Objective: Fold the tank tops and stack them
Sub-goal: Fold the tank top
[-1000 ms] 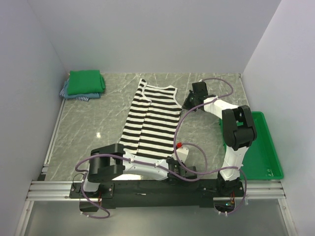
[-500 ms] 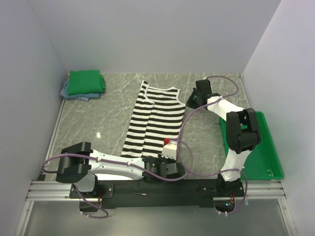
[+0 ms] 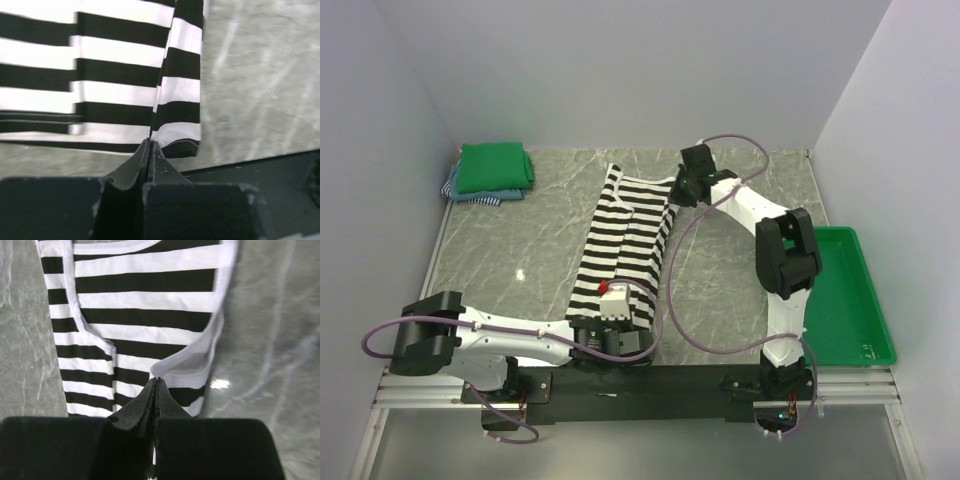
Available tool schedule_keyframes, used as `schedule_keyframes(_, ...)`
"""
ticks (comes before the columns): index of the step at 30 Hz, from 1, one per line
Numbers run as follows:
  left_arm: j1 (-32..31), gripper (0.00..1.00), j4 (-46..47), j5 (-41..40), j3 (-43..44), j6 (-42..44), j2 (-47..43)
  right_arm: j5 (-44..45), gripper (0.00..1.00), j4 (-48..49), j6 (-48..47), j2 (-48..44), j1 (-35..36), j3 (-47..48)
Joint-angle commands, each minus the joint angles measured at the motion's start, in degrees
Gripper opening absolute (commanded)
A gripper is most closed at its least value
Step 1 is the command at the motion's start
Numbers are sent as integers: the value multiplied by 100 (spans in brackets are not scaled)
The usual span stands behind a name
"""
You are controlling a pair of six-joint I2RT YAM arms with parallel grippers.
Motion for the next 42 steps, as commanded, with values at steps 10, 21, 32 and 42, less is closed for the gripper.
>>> schedule_keyframes(10, 160, 0, -1052, 127, -580, -1121, -708, 398, 0, -697, 93, 1394, 638, 2029)
schedule_keyframes(21, 450, 0, -806, 427, -958, -1016, -1007, 372, 0, -600, 41, 1632, 779, 2354)
schedule_keyframes(32, 617, 3, -735, 559, -1064, -883, -989, 169, 0, -293, 6, 1870, 788, 2513)
schedule_keyframes(42, 881, 36, -1403, 260, -792, -989, -1525, -6, 40, 41, -135, 1475, 796, 2311)
